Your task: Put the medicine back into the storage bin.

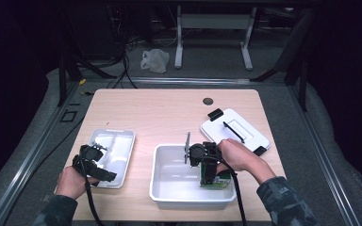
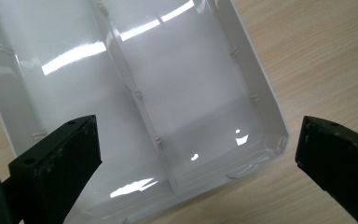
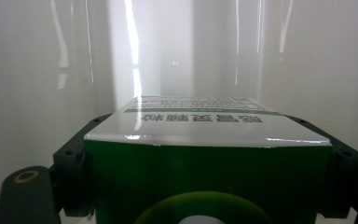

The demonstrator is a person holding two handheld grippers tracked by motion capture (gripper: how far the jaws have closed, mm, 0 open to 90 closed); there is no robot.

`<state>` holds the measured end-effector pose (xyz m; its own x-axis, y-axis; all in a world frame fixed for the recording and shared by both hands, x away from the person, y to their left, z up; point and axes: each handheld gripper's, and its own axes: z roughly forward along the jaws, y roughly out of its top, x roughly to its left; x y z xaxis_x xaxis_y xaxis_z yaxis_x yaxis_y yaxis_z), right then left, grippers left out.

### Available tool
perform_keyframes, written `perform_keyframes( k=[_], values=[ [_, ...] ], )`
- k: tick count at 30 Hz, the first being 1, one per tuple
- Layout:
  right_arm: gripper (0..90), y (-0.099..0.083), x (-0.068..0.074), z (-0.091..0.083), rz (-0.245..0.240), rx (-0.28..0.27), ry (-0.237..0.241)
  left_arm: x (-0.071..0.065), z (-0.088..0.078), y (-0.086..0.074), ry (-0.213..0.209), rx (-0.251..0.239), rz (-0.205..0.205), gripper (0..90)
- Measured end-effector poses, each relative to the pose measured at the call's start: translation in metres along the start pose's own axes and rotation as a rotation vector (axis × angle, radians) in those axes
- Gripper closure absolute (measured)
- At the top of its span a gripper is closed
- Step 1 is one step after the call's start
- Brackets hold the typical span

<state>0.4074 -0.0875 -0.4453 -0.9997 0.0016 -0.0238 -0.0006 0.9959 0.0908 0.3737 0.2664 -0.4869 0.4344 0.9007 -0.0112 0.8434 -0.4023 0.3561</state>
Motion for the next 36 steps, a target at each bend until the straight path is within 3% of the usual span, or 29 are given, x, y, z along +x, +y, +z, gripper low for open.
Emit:
perform_keyframes(
  k=[16, 25, 36],
  values=[
    [14.8, 0.005, 0.003, 0.029, 0.014, 0.061, 0.000, -0.001, 0.001, 0.000, 0.002, 0.004, 0.007, 0.1],
    [14.3, 0.009, 0.004, 0.033, 0.015, 0.103, -0.021, -0.001, 0.001, 0.000, 0.002, 0.011, 0.008, 0.1],
    [10.3, 0.007, 0.000, 0.034, 0.074, 0.125, -0.002, -0.002, 0.002, 0.000, 0.004, 0.017, 0.008, 0.1]
  ],
)
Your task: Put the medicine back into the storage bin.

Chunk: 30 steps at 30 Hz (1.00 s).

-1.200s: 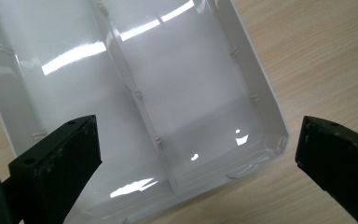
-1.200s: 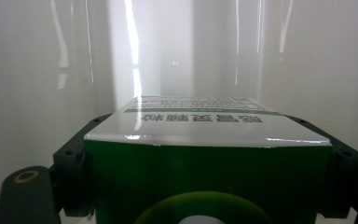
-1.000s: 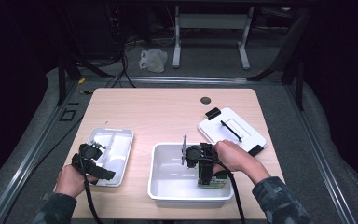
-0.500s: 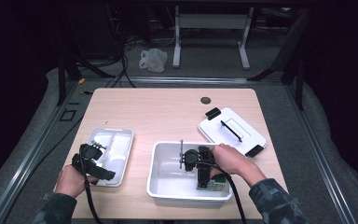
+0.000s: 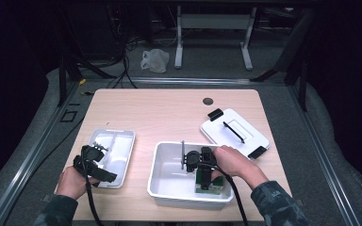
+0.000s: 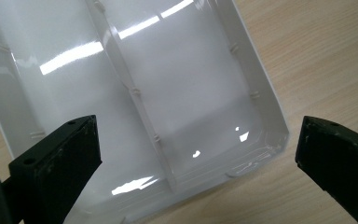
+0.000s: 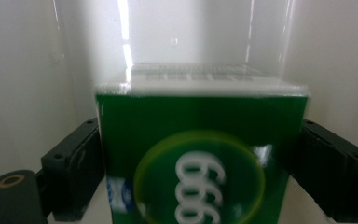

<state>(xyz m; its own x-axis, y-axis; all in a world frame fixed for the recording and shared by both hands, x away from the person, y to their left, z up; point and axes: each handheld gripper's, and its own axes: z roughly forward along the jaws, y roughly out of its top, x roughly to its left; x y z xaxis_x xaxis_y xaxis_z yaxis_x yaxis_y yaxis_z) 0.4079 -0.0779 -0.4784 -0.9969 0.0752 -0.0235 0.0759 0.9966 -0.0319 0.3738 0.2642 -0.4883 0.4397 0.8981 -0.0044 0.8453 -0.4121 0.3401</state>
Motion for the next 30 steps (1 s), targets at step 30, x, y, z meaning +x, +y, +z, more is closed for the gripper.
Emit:
perform_keyframes(
  k=[30],
  values=[
    [0.7, -0.123, 0.029, -0.065, 0.509, -0.542, -0.080, 0.006, -0.002, 0.001, 0.020, 0.014, -0.029, 0.1]
  ],
)
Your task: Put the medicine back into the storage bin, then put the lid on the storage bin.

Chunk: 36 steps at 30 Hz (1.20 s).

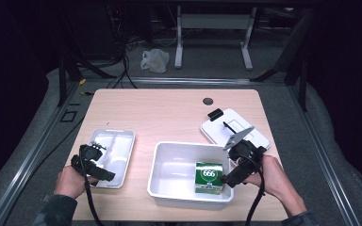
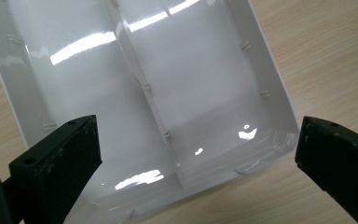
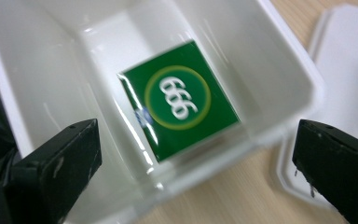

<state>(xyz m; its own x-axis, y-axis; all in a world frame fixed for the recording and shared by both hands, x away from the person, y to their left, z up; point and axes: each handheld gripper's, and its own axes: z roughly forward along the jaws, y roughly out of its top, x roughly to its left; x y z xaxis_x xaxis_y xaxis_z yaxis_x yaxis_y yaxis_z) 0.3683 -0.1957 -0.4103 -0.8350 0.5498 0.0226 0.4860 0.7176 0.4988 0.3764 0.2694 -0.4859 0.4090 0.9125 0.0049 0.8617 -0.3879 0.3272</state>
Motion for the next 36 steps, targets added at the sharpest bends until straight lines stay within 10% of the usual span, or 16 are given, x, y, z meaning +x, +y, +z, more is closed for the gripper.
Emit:
perform_keyframes(
  k=[8, 16, 36],
  values=[
    [1.3, -0.049, -0.021, -0.017, 0.217, -0.103, -0.098, 0.006, -0.001, 0.001, 0.005, -0.011, -0.018, 0.1],
    [1.2, -0.095, -0.046, -0.010, 0.411, -0.078, -0.202, 0.012, 0.001, 0.005, 0.009, -0.014, -0.037, 0.2],
    [3.3, -0.102, -0.070, 0.018, 0.456, 0.088, -0.206, 0.031, 0.015, 0.023, 0.009, 0.043, -0.124, 3.8]
  ],
)
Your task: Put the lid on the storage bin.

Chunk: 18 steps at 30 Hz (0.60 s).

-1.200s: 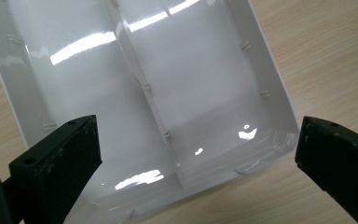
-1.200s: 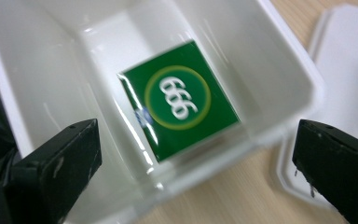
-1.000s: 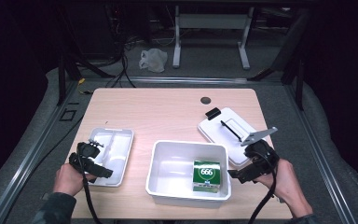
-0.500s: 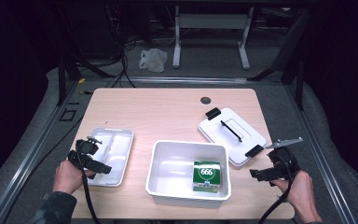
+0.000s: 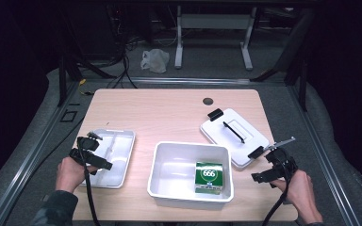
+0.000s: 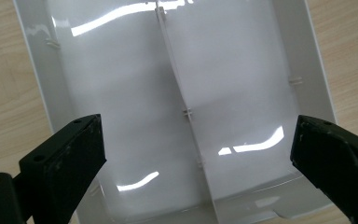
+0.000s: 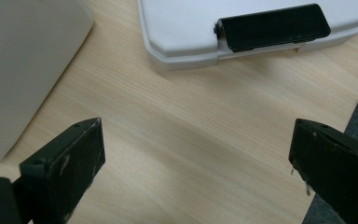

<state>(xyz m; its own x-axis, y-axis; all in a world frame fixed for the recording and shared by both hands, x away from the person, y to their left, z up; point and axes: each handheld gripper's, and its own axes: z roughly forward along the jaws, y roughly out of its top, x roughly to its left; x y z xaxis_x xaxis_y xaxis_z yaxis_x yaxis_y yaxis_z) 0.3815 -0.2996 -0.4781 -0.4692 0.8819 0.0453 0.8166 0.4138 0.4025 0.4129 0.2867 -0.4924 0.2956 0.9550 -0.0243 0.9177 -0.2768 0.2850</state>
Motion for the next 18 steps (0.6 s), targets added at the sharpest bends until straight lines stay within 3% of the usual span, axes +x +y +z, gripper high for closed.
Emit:
perform_keyframes(
  k=[8, 16, 18],
  values=[
    [4.0, 0.002, 0.001, 0.003, 0.001, 0.016, -0.001, 0.008, 0.009, 0.018, -0.024, 0.017, -0.035, 19.3],
    [5.3, -0.002, -0.001, 0.003, 0.002, 0.030, -0.010, 0.002, 0.023, 0.030, -0.008, 0.042, -0.045, 51.1],
    [5.4, -0.001, -0.001, 0.003, 0.001, 0.029, -0.013, 0.002, 0.025, 0.031, -0.004, 0.047, -0.055, 55.1]
  ],
)
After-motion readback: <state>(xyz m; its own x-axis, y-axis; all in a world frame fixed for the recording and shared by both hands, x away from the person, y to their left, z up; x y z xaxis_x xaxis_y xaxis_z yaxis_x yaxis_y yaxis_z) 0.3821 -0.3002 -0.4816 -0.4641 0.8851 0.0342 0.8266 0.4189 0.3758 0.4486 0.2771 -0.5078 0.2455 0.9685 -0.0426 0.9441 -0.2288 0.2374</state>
